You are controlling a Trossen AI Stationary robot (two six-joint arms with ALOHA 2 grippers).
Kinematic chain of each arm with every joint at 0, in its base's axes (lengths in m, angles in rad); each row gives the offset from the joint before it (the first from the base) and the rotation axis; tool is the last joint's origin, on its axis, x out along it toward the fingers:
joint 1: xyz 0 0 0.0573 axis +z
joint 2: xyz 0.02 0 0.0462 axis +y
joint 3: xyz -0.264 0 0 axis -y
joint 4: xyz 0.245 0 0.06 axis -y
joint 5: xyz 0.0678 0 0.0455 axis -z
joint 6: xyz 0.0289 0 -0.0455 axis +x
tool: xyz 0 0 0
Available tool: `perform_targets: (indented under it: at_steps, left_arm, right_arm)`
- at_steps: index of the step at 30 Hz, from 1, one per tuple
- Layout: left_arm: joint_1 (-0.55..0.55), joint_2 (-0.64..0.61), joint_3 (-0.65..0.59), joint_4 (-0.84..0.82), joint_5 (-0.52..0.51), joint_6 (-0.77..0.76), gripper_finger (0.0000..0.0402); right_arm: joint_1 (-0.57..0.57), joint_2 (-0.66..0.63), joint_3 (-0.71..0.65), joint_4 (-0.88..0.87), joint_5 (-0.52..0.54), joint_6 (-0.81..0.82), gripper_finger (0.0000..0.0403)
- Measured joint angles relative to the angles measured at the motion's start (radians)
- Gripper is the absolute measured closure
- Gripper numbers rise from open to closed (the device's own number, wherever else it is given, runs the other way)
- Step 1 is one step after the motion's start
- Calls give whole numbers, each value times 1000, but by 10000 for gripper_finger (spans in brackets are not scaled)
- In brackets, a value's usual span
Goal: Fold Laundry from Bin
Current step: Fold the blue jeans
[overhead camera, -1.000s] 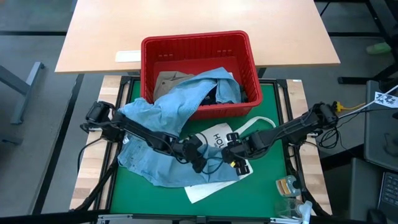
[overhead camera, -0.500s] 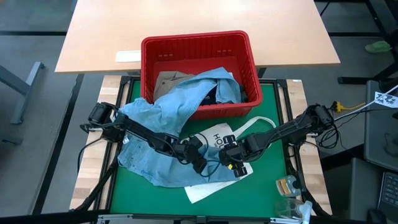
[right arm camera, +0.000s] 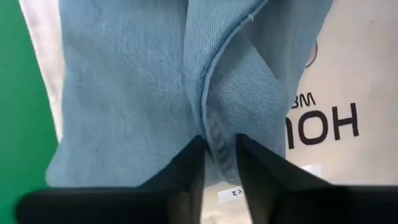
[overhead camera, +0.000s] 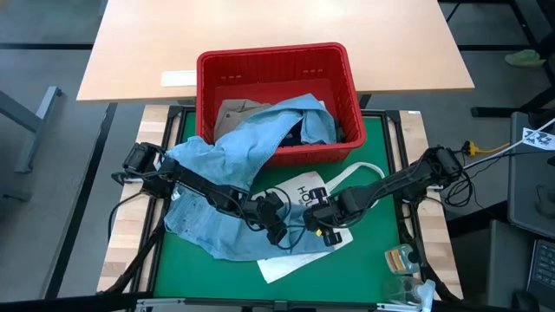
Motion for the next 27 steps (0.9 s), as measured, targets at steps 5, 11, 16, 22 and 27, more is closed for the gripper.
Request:
perform_targets:
  at_steps: [5,11,16,22,27]
  left_arm:
    - [-6,-3,0,0,5,27,399]
    - [-57,-43,0,-1,2,51,400]
    - [-115,-57,1,-24,-14,43,401]
    - [-186,-57,1,-78,-33,-6,401]
    - [-248,-57,2,-140,-54,-75,401]
  right_arm:
    - [0,5,0,6,8,-33,395]
    - [0,-4,0,-23,0,-53,379]
    - [-19,-31,1,-47,7,-53,397]
    - [-54,-34,1,-76,14,-49,390]
    - [-81,-34,1,-87,-7,-48,399]
